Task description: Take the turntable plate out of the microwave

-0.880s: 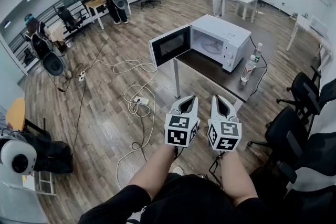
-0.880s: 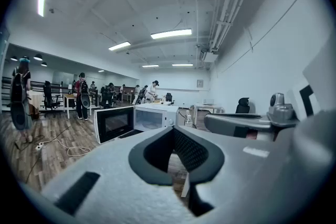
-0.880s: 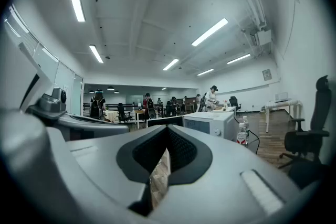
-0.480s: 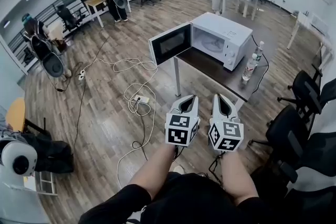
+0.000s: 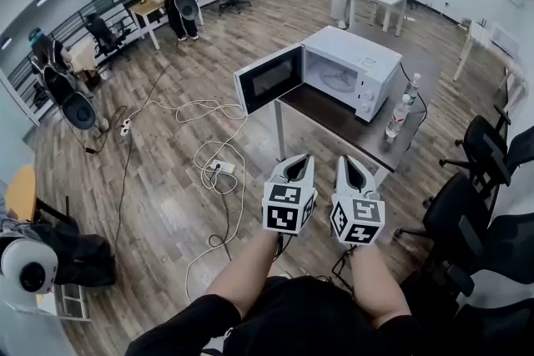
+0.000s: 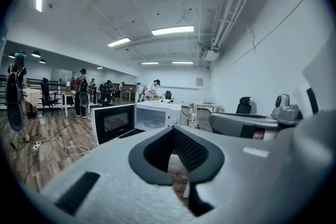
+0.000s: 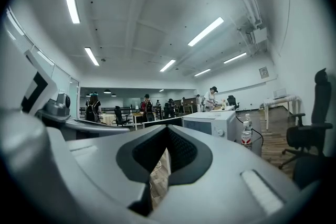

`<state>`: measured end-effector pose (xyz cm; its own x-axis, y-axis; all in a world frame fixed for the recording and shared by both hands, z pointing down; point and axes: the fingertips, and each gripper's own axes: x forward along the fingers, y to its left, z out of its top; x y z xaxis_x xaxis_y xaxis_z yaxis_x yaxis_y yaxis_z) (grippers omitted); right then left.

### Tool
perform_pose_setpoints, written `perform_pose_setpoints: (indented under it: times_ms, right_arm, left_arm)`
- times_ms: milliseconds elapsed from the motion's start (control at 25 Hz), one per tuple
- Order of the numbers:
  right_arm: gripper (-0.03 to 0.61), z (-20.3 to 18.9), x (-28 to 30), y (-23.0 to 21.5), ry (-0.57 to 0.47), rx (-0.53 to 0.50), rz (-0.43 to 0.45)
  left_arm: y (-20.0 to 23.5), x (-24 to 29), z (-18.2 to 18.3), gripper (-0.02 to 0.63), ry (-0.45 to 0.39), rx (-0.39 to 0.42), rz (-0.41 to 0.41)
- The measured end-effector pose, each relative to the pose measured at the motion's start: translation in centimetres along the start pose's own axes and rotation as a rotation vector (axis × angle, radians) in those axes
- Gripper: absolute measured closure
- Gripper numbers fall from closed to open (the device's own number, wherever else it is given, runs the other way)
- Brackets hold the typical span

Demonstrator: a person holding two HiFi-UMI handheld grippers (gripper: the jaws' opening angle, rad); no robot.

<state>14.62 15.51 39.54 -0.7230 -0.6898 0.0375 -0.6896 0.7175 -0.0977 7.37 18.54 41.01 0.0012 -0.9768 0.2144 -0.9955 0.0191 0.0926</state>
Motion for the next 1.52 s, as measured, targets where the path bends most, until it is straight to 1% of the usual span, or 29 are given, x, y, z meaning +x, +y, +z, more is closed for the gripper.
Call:
perform_pose_setpoints:
  times_ms: [280, 560, 760, 880, 1120, 1520]
  right_arm:
    - [0.571, -0.5, 3.2, 0.7, 0.003, -0.008, -0.027]
    - [0.571, -1.8, 5.5, 1.4, 0.017, 0.013, -0.043]
    - [0.571, -2.5, 7.6, 0.7, 0.033, 0.041, -0.047]
    - [0.57, -2.6, 9.5, 0.3, 0.031, 0.037, -0.042]
    - [0.57, -2.1, 13.7, -1.4, 0.022, 0.035, -0.031]
    - [0.57, -1.3, 21.5, -5.9, 0.029, 0.017, -0.024]
  left_arm:
    - [3.0, 2.1, 0.3, 0.606, -0.003, -0.004, -0.031]
    - [5.4, 3.5, -0.7, 0.606, 0.025, -0.007, -0.048]
    - [6.6, 5.2, -0.8, 0.606, 0.045, -0.001, -0.053]
    - [7.7, 6.8, -0.9, 0.606, 0.053, -0.003, -0.05]
    - [9.7, 10.6, -0.3, 0.606, 0.056, -0.011, -0.035]
    - [12.0, 18.9, 1.3, 0.606, 0.062, -0.018, -0.032]
